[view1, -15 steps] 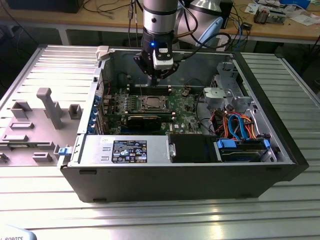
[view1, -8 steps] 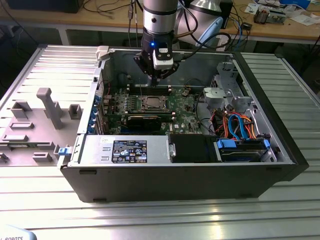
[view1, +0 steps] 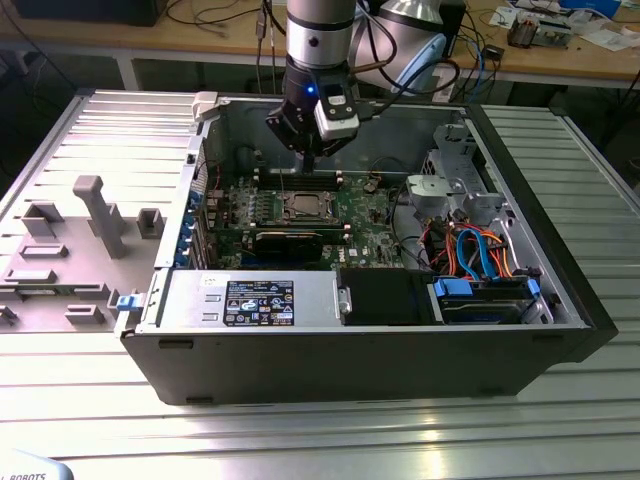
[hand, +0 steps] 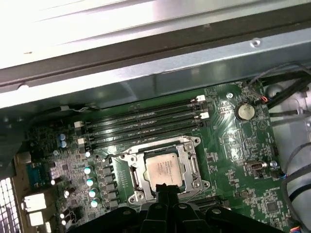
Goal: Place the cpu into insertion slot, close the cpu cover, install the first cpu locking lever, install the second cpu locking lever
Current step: 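Install the first cpu locking lever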
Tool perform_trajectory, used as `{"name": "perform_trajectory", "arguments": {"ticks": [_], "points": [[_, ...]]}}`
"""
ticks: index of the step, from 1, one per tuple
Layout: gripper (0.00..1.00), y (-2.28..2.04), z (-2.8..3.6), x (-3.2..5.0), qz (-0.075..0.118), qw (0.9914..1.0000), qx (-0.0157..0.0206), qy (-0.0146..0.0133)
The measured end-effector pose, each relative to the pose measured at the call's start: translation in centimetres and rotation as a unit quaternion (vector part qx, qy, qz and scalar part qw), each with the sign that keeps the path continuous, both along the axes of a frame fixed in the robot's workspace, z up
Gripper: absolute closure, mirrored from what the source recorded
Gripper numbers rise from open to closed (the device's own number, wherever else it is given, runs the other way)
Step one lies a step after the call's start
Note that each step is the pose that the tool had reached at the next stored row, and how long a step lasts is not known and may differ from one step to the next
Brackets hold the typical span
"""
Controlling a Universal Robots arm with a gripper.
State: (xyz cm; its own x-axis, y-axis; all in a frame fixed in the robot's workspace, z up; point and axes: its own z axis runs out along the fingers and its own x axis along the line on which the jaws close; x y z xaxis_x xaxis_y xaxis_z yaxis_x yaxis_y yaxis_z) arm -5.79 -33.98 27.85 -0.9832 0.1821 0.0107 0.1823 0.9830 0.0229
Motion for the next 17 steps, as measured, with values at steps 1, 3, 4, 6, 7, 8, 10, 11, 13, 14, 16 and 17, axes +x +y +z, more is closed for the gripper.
{"name": "perform_trajectory", "arguments": {"ticks": [1,3,4,6,7,8,10,11,13,14,16,17], "points": [[0.89,0.0,0.0,0.0,0.008,0.99996,0.0,0.0],[0.89,0.0,0.0,0.0,0.011,0.99994,0.0,0.0],[0.89,0.0,0.0,0.0,0.011,0.99994,0.0,0.0],[0.89,0.01,-0.01,0.01,0.014,0.9999,0.0004,0.0],[0.89,0.0,0.0,0.0,0.037,0.99931,0.0004,-0.0001],[0.89,0.0,0.0,0.0,0.051,0.99868,0.0003,-0.0002],[0.89,0.0,-0.04,0.0,0.074,0.99729,0.0005,-0.0003],[0.89,0.0,-0.07,0.0,0.086,0.99627,0.0005,-0.0003],[0.89,0.0,-0.09,0.0,0.108,0.99418,0.0004,-0.0002],[0.89,0.0,-0.1,0.0,0.122,0.99251,0.0004,-0.0002],[0.89,0.0,-0.1,0.0,0.123,0.99245,0.0004,-0.0002],[0.89,0.0,-0.1,0.0,0.123,0.99245,0.0004,-0.0002]]}}
